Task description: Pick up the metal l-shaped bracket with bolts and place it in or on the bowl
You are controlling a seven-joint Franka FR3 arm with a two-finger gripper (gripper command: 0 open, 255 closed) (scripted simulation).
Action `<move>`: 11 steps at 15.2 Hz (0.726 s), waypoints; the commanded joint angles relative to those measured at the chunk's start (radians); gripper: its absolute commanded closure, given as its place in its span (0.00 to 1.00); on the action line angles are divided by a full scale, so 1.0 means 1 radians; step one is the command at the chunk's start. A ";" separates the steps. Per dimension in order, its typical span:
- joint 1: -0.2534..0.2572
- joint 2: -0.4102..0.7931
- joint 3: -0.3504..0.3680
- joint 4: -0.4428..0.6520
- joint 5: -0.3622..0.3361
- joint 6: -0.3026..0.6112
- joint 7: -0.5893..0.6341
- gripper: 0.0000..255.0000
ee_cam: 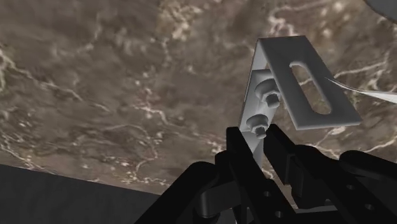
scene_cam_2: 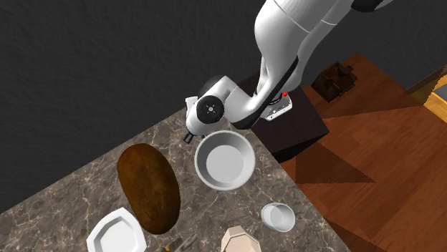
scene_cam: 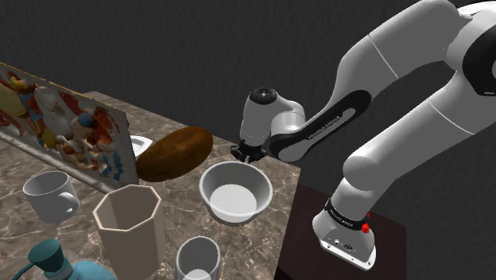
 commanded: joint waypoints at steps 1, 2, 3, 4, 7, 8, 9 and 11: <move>0.031 -0.030 -0.024 0.003 0.038 -0.032 -0.035 1.00; 0.044 -0.045 -0.035 0.006 0.054 -0.048 -0.051 1.00; 0.057 -0.060 -0.046 0.009 0.069 -0.065 -0.066 1.00; 0.068 -0.074 -0.056 0.013 0.082 -0.081 -0.080 1.00; 0.098 -0.114 -0.084 0.025 0.116 -0.130 -0.118 1.00; 0.106 -0.127 -0.092 0.029 0.125 -0.147 -0.129 1.00; 0.114 -0.139 -0.100 0.034 0.134 -0.163 -0.139 1.00; 0.128 -0.163 -0.115 0.045 0.149 -0.196 -0.159 1.00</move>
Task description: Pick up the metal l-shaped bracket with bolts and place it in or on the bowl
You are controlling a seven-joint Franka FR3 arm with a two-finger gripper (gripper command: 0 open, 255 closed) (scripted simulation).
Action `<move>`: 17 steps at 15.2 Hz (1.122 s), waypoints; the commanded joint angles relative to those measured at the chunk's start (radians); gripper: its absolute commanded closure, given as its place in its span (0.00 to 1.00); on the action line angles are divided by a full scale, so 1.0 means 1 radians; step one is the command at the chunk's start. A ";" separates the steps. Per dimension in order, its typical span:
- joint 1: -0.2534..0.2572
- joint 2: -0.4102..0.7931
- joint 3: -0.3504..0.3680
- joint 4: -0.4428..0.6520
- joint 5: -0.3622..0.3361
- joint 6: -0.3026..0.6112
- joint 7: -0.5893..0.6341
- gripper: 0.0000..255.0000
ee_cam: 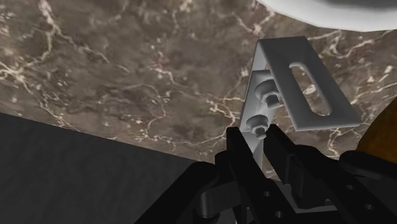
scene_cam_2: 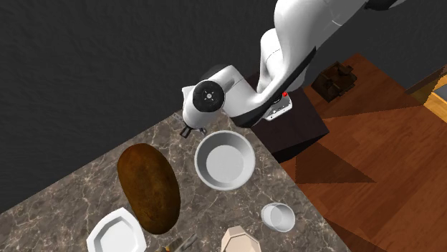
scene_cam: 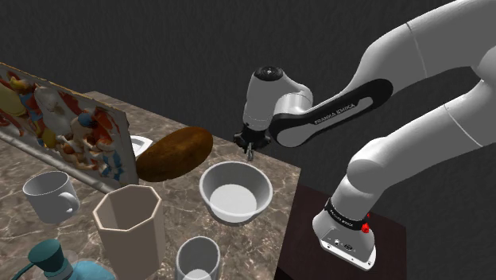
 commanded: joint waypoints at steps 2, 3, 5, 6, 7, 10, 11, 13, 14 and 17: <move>0.018 -0.031 -0.019 0.019 0.019 -0.048 -0.026 1.00; 0.023 -0.041 -0.025 0.025 0.024 -0.064 -0.034 1.00; 0.032 -0.061 -0.037 0.039 0.034 -0.096 -0.050 1.00; 0.036 -0.071 -0.043 0.046 0.038 -0.112 -0.057 1.00; 0.039 -0.080 -0.048 0.053 0.042 -0.128 -0.065 1.00; 0.049 -0.104 -0.063 0.077 0.051 -0.174 -0.084 1.00; 0.051 -0.112 -0.068 0.085 0.054 -0.190 -0.091 1.00; 0.055 -0.126 -0.077 0.103 0.058 -0.220 -0.103 1.00; 0.056 -0.127 -0.077 0.104 0.058 -0.222 -0.103 1.00; 0.104 -0.144 -0.018 0.109 0.099 -0.260 -0.034 1.00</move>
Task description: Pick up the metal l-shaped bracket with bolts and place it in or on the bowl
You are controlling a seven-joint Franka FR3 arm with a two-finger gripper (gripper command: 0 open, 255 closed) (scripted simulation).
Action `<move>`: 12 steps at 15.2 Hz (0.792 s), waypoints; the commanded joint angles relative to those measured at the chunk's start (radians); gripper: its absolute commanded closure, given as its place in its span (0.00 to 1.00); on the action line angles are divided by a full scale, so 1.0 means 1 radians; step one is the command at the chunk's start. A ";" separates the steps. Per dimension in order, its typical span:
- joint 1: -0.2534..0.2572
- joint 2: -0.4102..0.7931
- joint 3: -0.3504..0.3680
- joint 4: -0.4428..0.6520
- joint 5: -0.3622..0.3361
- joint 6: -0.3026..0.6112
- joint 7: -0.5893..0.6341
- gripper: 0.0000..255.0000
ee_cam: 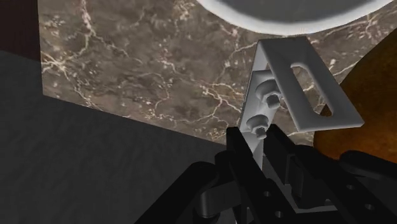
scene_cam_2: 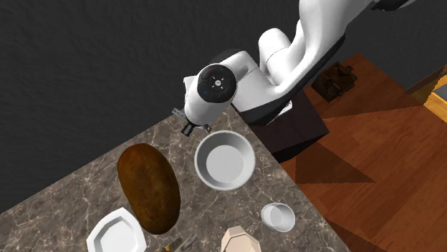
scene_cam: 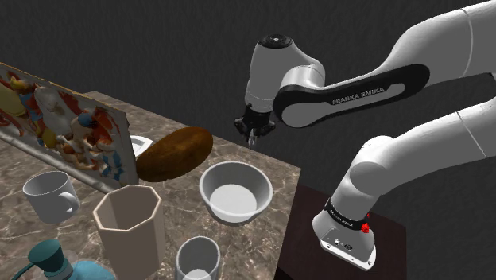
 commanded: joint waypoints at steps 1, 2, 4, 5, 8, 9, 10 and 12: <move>0.026 -0.004 0.037 0.009 0.023 -0.023 0.043 1.00; 0.040 -0.006 0.057 0.015 0.035 -0.035 0.067 1.00; 0.066 -0.004 0.100 0.030 0.059 -0.059 0.115 1.00; 0.077 -0.001 0.122 0.040 0.070 -0.071 0.140 1.00; 0.105 0.016 0.190 0.076 0.099 -0.103 0.216 1.00; 0.112 0.024 0.213 0.091 0.107 -0.113 0.241 1.00; 0.117 0.034 0.237 0.106 0.114 -0.123 0.267 1.00; 0.120 0.058 0.284 0.125 0.122 -0.124 0.315 1.00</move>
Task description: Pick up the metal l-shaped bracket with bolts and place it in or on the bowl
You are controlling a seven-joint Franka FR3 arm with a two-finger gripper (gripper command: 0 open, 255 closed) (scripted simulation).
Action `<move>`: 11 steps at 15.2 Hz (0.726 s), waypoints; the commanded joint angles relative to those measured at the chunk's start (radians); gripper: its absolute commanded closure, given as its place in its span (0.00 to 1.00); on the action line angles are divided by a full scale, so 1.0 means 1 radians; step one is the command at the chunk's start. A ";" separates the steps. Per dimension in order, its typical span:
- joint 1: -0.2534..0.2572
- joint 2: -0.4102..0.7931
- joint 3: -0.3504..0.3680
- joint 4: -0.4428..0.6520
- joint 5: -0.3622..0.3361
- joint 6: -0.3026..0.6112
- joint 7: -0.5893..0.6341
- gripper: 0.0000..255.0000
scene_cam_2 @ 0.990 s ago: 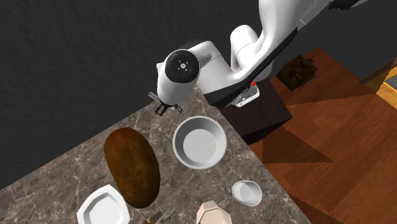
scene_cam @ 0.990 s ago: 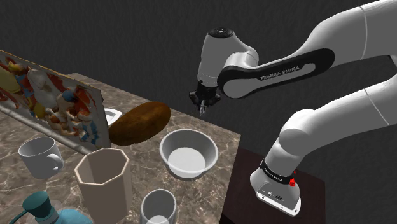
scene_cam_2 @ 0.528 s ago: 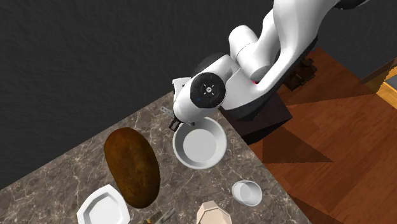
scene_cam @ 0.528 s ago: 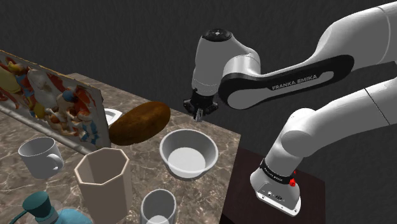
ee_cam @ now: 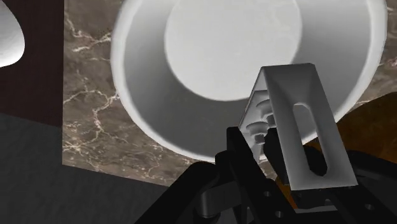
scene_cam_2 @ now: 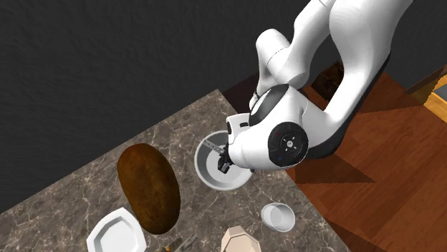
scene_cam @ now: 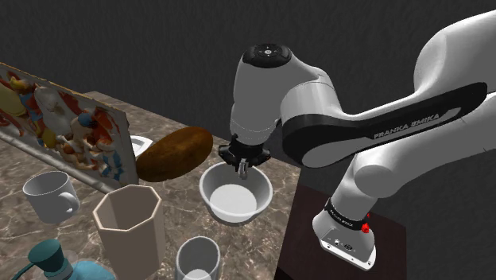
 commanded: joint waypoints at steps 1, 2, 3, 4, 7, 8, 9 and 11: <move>-0.006 0.023 0.029 -0.002 0.001 0.021 0.029 1.00; -0.009 0.030 0.036 -0.010 -0.001 0.035 0.035 1.00; -0.012 0.038 0.044 -0.018 -0.002 0.050 0.041 1.00; -0.016 0.046 0.051 -0.025 -0.004 0.065 0.048 1.00; -0.029 0.071 0.076 -0.047 -0.012 0.109 0.069 1.00; -0.035 0.081 0.085 -0.054 -0.015 0.124 0.076 1.00; -0.040 0.091 0.094 -0.060 -0.019 0.140 0.084 1.00; -0.051 0.108 0.110 -0.071 -0.027 0.166 0.098 1.00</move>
